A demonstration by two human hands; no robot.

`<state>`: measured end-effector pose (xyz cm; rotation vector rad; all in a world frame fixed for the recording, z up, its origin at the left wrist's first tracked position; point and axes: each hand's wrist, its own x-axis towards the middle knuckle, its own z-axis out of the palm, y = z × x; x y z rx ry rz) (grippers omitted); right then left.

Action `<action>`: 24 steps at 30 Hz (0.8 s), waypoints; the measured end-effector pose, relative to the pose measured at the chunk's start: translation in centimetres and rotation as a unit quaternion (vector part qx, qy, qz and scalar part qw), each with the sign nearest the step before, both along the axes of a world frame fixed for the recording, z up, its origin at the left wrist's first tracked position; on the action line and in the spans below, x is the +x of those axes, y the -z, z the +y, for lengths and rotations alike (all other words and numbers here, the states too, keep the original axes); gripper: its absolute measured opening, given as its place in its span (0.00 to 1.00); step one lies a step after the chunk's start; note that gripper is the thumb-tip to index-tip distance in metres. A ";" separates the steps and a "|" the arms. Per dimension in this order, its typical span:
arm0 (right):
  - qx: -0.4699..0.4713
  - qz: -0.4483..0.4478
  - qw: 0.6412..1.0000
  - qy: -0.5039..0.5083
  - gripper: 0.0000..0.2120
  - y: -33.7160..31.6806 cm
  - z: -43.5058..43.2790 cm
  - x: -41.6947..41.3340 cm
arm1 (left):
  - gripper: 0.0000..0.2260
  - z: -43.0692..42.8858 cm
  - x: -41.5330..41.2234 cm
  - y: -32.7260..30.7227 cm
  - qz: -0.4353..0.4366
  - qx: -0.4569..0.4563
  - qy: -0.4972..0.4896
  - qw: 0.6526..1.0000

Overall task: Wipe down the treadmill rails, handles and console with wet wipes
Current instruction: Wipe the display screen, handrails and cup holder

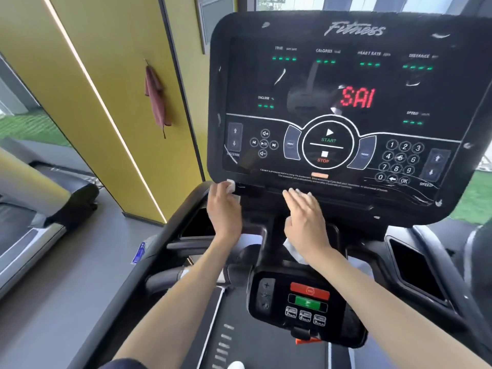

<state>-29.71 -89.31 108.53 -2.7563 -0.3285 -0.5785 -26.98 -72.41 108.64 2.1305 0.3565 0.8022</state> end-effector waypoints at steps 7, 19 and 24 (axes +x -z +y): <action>-0.010 -0.017 1.000 0.001 0.29 0.3 0.0 0.0 | 0.14 -0.5 -0.3 0.8 -0.049 0.047 0.079 0.995; 0.000 -0.046 0.999 0.004 0.27 0.4 0.1 0.4 | 0.06 1.3 0.2 -0.1 -0.027 0.066 0.054 0.996; -0.008 -0.038 0.999 0.000 0.28 0.5 0.0 0.3 | 0.14 0.9 0.0 0.7 -0.037 0.151 0.069 0.986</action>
